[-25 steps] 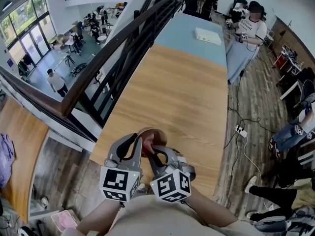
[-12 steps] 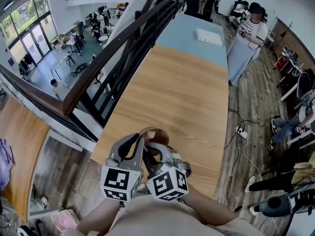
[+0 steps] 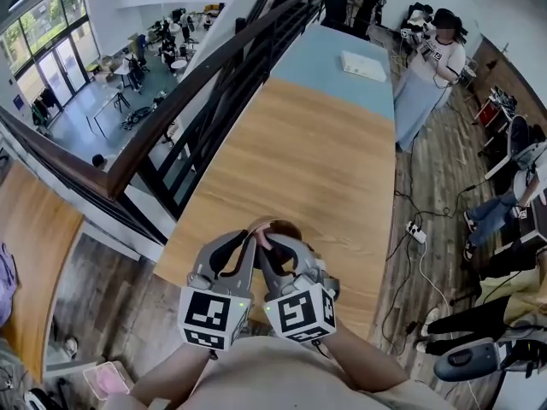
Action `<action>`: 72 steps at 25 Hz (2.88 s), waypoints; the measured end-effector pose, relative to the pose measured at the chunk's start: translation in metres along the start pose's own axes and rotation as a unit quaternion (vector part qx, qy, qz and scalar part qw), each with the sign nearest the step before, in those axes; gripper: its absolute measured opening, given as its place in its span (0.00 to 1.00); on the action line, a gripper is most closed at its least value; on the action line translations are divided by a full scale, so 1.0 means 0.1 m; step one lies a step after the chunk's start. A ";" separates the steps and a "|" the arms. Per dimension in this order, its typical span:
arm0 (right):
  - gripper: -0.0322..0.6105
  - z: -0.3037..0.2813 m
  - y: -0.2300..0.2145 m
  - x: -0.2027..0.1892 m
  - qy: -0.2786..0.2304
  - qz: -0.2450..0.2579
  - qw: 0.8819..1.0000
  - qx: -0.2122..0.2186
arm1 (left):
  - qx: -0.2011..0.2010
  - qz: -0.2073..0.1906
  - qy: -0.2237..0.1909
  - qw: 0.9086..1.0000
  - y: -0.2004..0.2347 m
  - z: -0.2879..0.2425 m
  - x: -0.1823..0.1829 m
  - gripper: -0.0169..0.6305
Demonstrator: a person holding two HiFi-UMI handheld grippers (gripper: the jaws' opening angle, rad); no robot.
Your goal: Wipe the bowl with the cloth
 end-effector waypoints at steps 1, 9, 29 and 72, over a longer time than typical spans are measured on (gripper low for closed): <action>0.08 0.02 -0.04 0.00 -0.002 -0.003 1.000 -0.006 | -0.001 -0.001 0.001 1.000 -0.01 0.00 0.00 0.07; 0.09 0.19 -0.23 -0.08 -0.002 -0.014 0.999 -0.041 | -0.003 0.001 0.007 1.000 -0.02 -0.04 -0.05 0.05; 0.09 0.66 -0.32 0.40 -0.114 -0.066 0.991 0.023 | 0.003 -0.042 0.005 0.999 -0.07 -0.01 -0.05 0.05; 0.09 0.54 -0.23 0.34 -0.066 -0.073 0.994 0.049 | -0.038 -0.155 0.004 0.987 -0.51 0.21 -0.01 0.05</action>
Point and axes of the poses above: the fingertips, and each gripper's own axes: z backward along the fingers, y to its left, x out of its top, the point moved 5 cm from there along z, backward along the fingers, and after that the axes turned 11 degrees about x, right-handed, at the moved point
